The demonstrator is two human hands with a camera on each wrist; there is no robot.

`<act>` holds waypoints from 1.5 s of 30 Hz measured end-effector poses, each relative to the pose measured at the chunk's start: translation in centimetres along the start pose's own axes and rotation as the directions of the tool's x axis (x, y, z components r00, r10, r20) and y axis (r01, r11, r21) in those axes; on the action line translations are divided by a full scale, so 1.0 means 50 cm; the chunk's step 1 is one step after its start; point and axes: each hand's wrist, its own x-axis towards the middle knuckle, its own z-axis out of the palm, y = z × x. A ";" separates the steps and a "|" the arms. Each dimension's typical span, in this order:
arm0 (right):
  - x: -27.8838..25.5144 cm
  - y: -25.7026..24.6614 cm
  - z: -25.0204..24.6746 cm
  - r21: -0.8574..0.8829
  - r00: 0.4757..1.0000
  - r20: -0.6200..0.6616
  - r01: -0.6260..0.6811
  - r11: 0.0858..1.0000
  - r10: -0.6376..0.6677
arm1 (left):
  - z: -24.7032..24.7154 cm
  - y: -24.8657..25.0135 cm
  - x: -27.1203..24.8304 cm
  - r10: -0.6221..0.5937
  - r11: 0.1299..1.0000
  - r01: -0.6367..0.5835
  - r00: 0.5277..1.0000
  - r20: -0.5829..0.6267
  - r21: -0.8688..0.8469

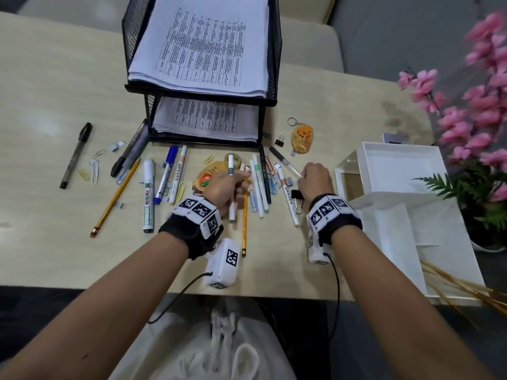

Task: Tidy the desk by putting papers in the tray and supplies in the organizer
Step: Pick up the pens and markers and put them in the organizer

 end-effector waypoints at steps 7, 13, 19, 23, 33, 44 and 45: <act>-0.173 -0.056 -0.007 0.511 0.995 0.059 0.036 0.859 -0.077 | 0.054 -0.010 -0.016 -0.021 0.991 0.044 0.984 0.176 -0.127; -0.178 -0.040 0.025 0.451 0.996 -0.065 -0.031 0.892 0.067 | 0.055 -0.014 -0.019 0.037 0.998 -0.031 0.995 0.089 -0.061; -0.162 -0.015 0.041 0.211 0.986 -0.021 -0.156 0.965 0.164 | 0.000 -0.035 -0.021 0.040 0.999 -0.041 0.998 0.046 0.033; -0.179 -0.024 0.026 0.406 0.969 -0.079 -0.183 0.895 0.234 | -0.007 -0.038 -0.028 -0.018 0.999 0.018 1.000 0.006 -0.030; -0.183 -0.121 0.035 0.606 0.996 0.092 -0.042 0.794 -0.017 | -0.013 0.011 -0.039 0.003 0.994 0.009 0.994 0.111 -0.112; -0.080 -0.150 0.054 0.043 0.998 -0.018 -0.066 0.997 0.067 | -0.045 0.061 -0.018 0.093 0.926 -0.119 0.992 0.087 0.360; -0.087 -0.144 0.052 0.070 0.997 -0.021 -0.070 0.995 0.072 | -0.037 0.063 -0.019 0.116 0.850 -0.156 0.987 0.111 0.503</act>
